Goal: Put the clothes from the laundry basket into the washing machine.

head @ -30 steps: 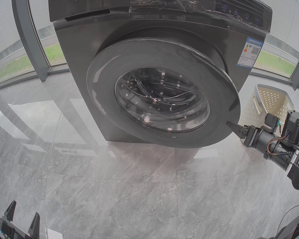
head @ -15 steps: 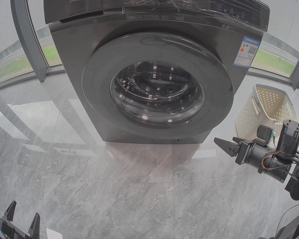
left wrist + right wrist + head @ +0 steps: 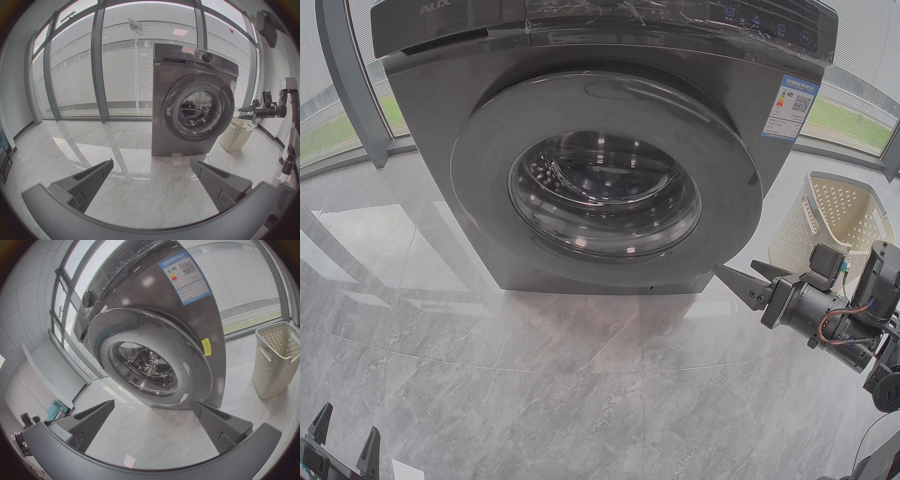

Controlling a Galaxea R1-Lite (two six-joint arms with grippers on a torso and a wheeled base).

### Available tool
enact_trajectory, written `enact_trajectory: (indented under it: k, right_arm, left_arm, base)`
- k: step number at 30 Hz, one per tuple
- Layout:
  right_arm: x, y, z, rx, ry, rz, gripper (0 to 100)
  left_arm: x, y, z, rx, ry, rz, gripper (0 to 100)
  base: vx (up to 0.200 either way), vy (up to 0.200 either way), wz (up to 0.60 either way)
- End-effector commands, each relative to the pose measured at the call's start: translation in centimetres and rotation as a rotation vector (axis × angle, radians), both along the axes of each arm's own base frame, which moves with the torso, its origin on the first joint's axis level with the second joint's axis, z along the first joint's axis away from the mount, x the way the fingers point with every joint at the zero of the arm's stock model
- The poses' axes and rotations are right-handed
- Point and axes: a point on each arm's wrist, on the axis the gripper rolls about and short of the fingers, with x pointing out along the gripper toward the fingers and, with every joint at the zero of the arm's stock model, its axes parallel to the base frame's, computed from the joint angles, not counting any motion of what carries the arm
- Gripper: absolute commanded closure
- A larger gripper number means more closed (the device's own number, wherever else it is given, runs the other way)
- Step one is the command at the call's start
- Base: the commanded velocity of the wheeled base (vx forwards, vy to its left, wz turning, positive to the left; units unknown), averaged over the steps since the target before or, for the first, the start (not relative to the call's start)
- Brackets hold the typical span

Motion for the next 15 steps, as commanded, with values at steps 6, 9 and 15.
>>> enact_trajectory:
  k: [6, 9, 15]
  right_arm:
    - [0.34, 0.25, 0.11, 0.004, -0.005, 0.002, 0]
    - [0.42, 0.22, 0.22, 0.007, -0.009, -0.003, 0]
    - [0.55, 0.07, 0.49, 0.012, -0.018, -0.012, 0]
  left_arm:
    - [0.05, 0.00, -0.51, 0.000, 0.008, 0.000, 0]
    - [0.05, 0.00, -0.51, 0.000, 0.008, 0.000, 0]
    - [0.05, 0.00, -0.51, -0.002, 0.008, 0.000, 0]
  base:
    - [0.200, 0.000, 0.00]
    - [0.200, 0.000, 0.00]
    - [0.033, 0.000, 0.00]
